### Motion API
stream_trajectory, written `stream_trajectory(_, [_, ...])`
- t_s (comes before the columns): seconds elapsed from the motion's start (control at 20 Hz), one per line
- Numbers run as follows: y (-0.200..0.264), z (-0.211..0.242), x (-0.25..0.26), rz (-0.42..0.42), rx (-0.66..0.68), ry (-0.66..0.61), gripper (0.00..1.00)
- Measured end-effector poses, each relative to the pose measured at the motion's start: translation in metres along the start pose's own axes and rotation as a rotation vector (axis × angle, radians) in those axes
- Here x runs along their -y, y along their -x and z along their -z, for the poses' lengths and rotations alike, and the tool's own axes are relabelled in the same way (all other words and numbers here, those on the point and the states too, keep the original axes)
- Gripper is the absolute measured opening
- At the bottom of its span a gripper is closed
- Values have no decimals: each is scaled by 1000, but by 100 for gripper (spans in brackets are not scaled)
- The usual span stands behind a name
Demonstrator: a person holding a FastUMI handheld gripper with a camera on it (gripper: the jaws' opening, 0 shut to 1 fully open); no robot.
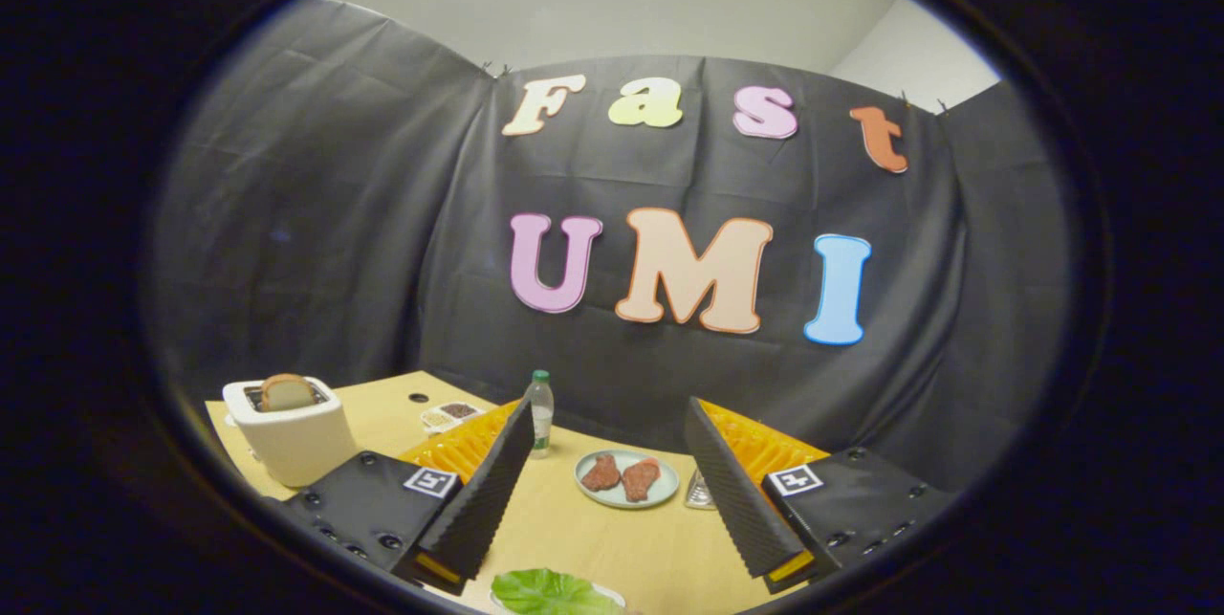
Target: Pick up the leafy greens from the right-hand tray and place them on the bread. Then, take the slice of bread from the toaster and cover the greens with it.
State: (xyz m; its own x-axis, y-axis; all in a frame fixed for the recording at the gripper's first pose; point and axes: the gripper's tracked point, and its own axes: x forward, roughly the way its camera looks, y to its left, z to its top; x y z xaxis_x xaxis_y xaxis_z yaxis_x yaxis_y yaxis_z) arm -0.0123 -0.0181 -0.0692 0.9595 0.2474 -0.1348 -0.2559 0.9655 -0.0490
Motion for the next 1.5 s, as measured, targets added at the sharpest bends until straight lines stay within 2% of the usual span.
stream_trajectory(0.4, [9,55,-6,-158,-131,44,100])
stream_trajectory(1.1, [17,146,-23,-351,-327,82,100])
stream_trajectory(1.5, [21,215,-39,-448,-466,123,100])
